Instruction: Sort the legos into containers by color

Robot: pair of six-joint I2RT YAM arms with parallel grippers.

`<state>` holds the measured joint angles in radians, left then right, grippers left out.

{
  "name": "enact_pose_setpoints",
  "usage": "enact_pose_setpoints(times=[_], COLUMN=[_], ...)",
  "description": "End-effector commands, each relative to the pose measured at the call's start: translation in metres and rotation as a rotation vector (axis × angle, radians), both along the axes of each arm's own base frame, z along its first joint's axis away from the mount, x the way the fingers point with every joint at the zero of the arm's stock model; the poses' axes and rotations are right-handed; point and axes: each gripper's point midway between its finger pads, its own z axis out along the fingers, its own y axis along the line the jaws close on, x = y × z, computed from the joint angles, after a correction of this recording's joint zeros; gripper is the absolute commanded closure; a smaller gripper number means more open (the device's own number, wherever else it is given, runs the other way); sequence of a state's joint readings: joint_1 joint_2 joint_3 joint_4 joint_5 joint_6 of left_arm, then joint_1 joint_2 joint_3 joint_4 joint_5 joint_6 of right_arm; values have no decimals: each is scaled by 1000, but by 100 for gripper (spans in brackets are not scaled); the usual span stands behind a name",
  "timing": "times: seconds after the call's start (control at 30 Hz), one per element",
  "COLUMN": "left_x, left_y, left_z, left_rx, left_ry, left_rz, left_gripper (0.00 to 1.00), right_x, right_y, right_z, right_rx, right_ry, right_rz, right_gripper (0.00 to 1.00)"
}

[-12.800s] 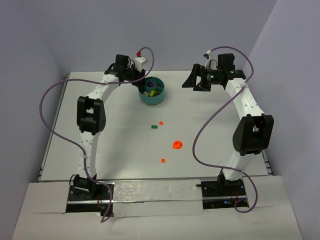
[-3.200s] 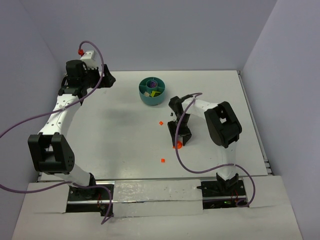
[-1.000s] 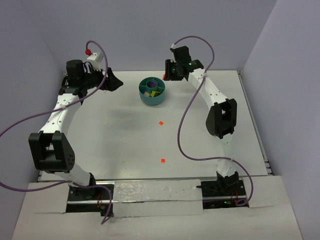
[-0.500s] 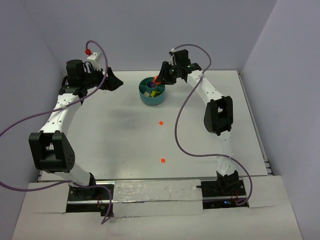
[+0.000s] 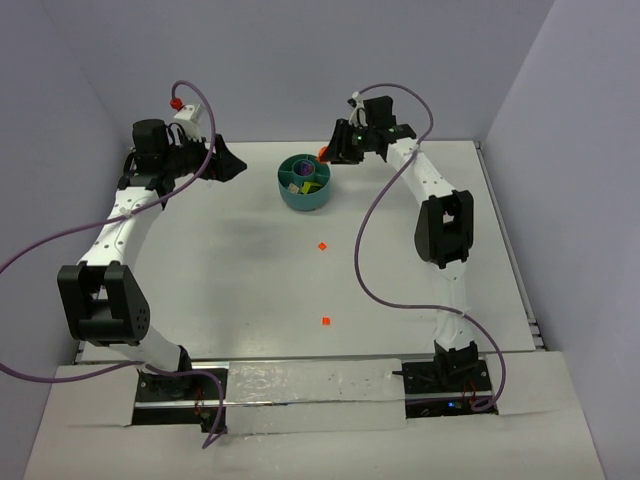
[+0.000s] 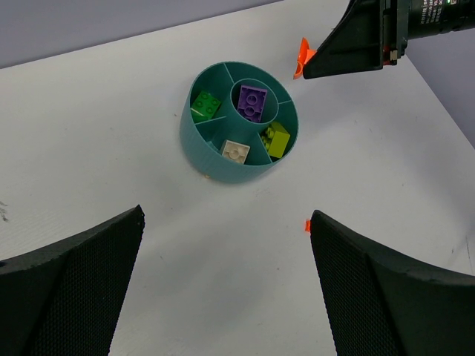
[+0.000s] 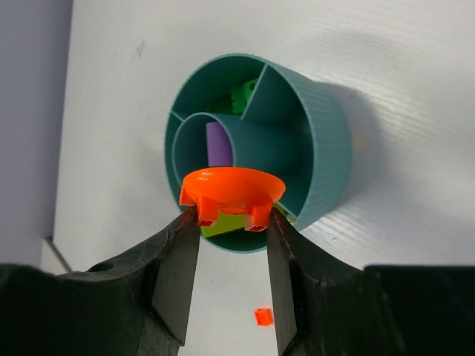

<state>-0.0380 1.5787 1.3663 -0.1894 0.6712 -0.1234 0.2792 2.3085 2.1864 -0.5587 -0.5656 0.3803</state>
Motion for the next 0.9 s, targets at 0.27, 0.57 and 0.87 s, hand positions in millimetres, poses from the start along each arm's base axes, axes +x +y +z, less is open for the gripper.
enact_pose_setpoints(times=[0.27, 0.57, 0.87], left_x=[6, 7, 8], left_y=[-1, -1, 0], left_z=[22, 22, 21], left_rx=[-10, -9, -7], left_ry=[-75, -74, -73], left_rz=[-18, -17, -10], left_gripper=[1, 1, 1], right_x=[23, 20, 21], right_y=[-13, -10, -7], right_z=[-3, -10, -6], right_rx=[-159, -253, -399], right_ry=[-147, -210, -338], right_rz=[6, 60, 88], right_gripper=[94, 88, 88])
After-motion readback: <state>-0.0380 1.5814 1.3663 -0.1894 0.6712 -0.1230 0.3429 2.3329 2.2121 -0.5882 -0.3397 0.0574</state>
